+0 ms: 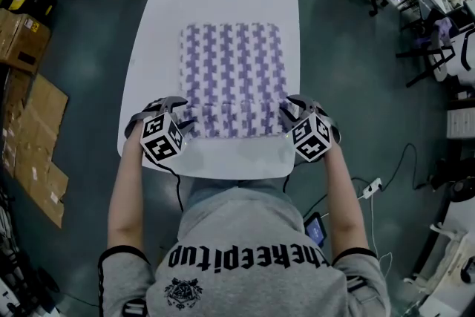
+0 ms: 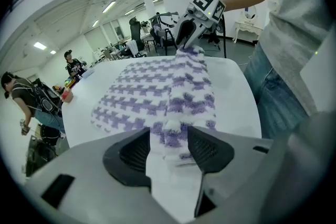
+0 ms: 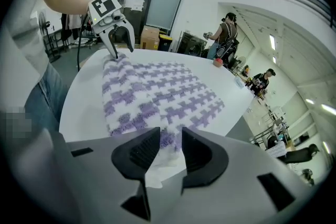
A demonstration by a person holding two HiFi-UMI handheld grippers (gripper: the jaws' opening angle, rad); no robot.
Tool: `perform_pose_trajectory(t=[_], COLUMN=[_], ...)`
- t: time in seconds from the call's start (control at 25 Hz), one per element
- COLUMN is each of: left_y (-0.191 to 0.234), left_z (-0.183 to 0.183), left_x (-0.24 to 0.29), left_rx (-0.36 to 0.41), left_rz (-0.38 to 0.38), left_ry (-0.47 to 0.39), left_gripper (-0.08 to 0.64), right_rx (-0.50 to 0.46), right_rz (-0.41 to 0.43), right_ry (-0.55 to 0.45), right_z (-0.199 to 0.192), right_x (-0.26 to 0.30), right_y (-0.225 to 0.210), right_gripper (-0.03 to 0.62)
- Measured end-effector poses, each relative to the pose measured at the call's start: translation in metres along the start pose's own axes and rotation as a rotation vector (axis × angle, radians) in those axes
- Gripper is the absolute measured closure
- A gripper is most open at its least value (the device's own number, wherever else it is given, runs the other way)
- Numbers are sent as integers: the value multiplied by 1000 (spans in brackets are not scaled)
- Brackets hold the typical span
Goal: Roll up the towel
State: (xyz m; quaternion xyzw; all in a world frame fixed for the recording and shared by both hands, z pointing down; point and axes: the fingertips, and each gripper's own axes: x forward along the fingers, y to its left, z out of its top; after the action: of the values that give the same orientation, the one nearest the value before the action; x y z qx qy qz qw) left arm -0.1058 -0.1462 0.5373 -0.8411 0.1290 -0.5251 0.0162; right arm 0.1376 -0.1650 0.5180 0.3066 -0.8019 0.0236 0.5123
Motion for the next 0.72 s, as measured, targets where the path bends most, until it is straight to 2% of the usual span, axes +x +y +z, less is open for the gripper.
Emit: perform_pose_trajectory(t=[0.16, 0.32, 0.56, 0.72], left_y=[-4, -40, -83, -105], left_z=[10, 14, 20, 3], left_x=[-20, -30, -5, 5], left_rx=[17, 55, 76, 98], left_rz=[29, 37, 31, 71], left_ry=[-28, -34, -3, 33], left_gripper=[341, 336, 326, 318], right_rx=[-26, -66, -124, -220], right_rz=[2, 20, 67, 79], right_ry=[-37, -50, -27, 1], right_z=[7, -2, -36, -47], right_x=[-19, -36, -36, -27], right_y=[6, 37, 69, 107], right_gripper=[471, 457, 441, 426])
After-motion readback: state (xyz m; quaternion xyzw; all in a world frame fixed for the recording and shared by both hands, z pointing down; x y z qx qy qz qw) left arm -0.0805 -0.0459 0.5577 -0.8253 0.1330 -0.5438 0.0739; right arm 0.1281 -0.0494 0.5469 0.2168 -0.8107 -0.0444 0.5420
